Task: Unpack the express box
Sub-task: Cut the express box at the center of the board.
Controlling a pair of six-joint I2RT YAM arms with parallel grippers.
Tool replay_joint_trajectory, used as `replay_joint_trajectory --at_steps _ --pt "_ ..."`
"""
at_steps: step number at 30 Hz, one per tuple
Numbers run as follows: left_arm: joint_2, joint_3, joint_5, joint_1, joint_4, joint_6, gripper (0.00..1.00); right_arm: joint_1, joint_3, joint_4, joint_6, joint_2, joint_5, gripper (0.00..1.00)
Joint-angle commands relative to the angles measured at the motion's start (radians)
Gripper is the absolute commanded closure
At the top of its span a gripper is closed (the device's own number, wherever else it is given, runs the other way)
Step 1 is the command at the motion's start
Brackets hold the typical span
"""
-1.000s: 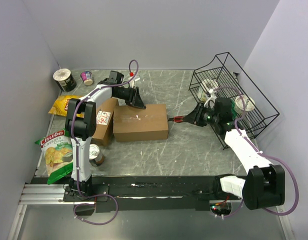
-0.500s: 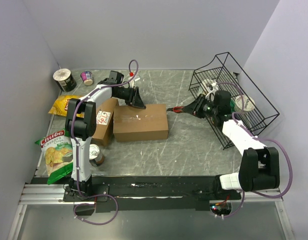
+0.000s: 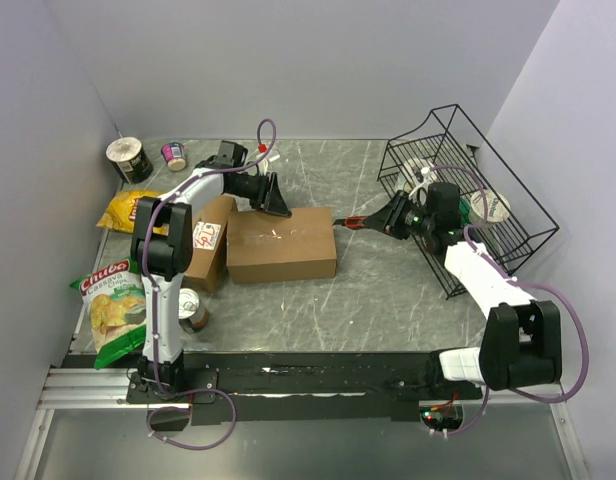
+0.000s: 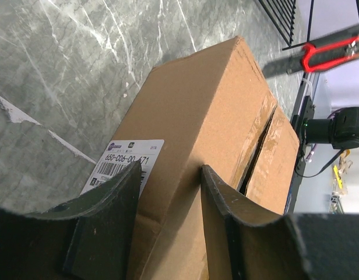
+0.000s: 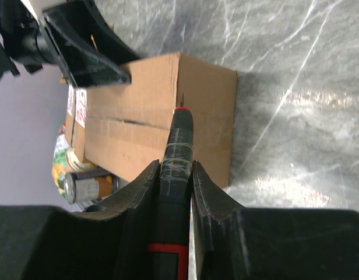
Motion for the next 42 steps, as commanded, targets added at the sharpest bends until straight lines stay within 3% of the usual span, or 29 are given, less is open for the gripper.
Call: replay_joint_trajectory --at_steps 1,9,20,25,30,42 --pt "0.094 0.001 -0.353 0.014 -0.009 0.027 0.99 0.024 0.040 -0.103 -0.047 -0.069 -0.080 1.00" --pt "0.106 0.013 -0.382 0.012 -0.004 0.018 0.99 0.022 0.051 -0.148 -0.096 -0.106 -0.132 1.00" --pt "0.108 0.017 -0.350 0.002 -0.023 0.047 0.99 -0.050 0.103 -0.400 -0.258 -0.180 -0.232 1.00" --pt "0.097 0.001 -0.312 -0.009 -0.026 0.058 0.99 -0.076 0.082 -0.188 -0.183 -0.195 -0.086 1.00" --pt "0.086 -0.010 -0.298 -0.014 -0.033 0.063 0.99 -0.076 0.083 0.022 -0.116 -0.102 -0.026 1.00" --pt "0.068 -0.027 -0.310 -0.014 -0.038 0.072 0.99 -0.038 0.074 0.105 -0.056 0.001 -0.027 1.00"
